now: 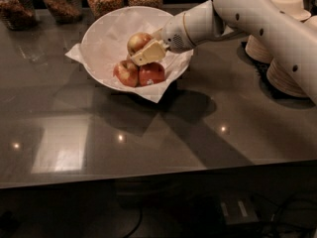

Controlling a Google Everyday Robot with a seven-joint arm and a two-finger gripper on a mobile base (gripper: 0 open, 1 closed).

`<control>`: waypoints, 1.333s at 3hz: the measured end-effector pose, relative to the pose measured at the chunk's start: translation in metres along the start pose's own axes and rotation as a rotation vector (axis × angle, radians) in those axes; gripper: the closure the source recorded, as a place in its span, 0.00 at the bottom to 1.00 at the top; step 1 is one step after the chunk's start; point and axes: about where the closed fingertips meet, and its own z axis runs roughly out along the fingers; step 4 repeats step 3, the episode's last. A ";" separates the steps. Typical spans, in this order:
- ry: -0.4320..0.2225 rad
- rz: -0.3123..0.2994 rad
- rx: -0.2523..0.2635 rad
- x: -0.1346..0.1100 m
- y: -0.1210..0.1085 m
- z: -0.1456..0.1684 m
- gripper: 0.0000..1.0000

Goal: Pick apple from white bowl

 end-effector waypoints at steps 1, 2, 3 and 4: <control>-0.029 -0.022 0.009 -0.010 0.003 -0.017 1.00; -0.082 -0.059 0.016 -0.022 0.011 -0.044 1.00; -0.088 -0.131 0.001 -0.024 0.032 -0.087 1.00; -0.088 -0.131 0.001 -0.024 0.032 -0.087 1.00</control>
Offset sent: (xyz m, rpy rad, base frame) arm -0.0398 -0.0468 0.0717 0.1015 -0.1542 0.0286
